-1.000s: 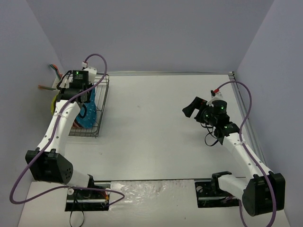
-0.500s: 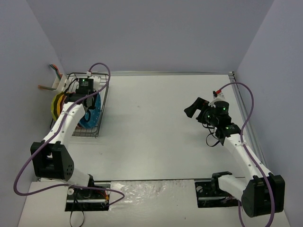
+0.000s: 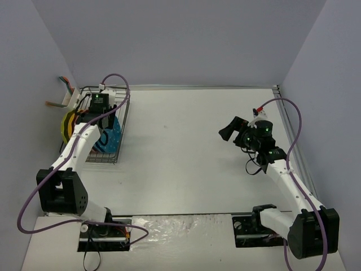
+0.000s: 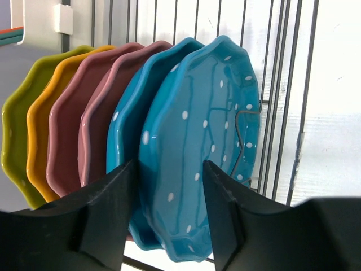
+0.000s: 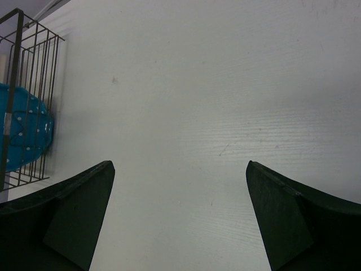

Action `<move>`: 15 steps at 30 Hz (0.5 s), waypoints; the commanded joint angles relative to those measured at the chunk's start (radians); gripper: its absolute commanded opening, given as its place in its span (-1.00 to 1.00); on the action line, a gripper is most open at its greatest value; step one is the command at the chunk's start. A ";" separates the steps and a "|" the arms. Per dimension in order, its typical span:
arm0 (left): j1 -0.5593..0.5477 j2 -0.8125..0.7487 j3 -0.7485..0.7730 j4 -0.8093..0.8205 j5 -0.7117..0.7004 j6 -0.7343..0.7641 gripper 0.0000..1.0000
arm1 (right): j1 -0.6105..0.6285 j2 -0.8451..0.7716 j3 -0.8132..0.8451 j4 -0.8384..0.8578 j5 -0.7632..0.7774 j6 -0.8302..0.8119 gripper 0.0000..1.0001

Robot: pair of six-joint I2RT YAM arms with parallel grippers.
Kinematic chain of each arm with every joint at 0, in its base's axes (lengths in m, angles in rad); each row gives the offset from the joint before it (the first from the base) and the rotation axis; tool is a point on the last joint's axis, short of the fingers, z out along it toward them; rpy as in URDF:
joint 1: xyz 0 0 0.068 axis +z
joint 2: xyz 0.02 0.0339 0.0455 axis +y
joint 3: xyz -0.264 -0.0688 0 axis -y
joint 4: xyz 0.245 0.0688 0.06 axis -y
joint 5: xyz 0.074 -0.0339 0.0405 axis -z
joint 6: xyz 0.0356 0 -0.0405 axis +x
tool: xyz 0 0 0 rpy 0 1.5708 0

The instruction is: Load the plates into the dish rack

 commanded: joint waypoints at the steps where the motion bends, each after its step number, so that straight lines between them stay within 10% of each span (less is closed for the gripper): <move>1: -0.003 -0.071 0.032 0.073 0.003 -0.008 0.09 | -0.007 -0.040 0.019 0.075 -0.022 -0.033 1.00; 15: -0.003 -0.486 0.048 0.006 0.078 -0.123 0.68 | -0.008 -0.120 0.152 0.029 0.063 -0.050 1.00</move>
